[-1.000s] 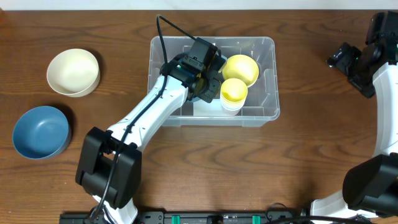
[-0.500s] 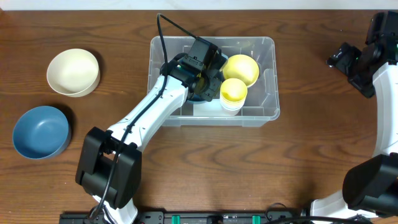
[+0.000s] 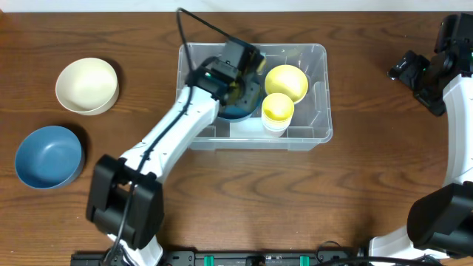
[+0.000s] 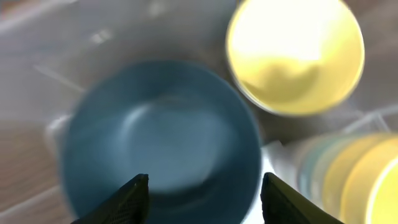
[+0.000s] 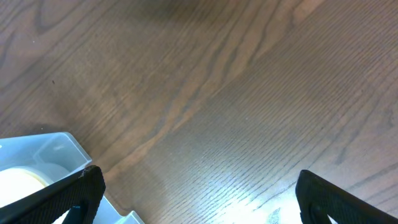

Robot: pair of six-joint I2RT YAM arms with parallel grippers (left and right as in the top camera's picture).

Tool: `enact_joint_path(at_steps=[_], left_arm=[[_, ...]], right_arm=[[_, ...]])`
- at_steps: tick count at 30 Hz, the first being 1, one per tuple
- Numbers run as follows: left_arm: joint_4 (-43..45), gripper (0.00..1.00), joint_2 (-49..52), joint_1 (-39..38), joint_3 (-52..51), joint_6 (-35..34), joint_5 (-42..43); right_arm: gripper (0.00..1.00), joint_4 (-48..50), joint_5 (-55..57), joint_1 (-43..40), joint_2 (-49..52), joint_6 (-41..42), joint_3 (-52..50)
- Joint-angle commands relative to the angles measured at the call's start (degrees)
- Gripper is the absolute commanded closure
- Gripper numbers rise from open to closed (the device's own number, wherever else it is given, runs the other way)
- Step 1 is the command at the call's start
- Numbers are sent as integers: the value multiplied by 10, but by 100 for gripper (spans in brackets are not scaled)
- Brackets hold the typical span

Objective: Pack container

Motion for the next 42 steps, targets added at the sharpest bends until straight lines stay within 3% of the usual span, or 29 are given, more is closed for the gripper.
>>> enact_joint_path(at_steps=[1,4,9,15,29,37,42], left_arm=[[-12,42,-59,42,21,-83,-36],[-49,33,-102,92,21,-148,-68],[-103,26,-164,192,21,-154,-69],[-96,26,-160,254,21,-76,-69],[-8,26,12,381,21,-56,-69],[28,27,102,411,21,-47,-69],[32,35,154,412,21,-33,-69]], right_arm=[[1,0,4,-2,3,9,0],[1,0,4,-2,3,9,0],[1,0,4,-2,3,9,0],[1,0,4,-2,3,9,0],[1,0,4,-2,3,9,0],[1,0,4,-2,3,9,0],[1,0,4,-2,3,9,0]])
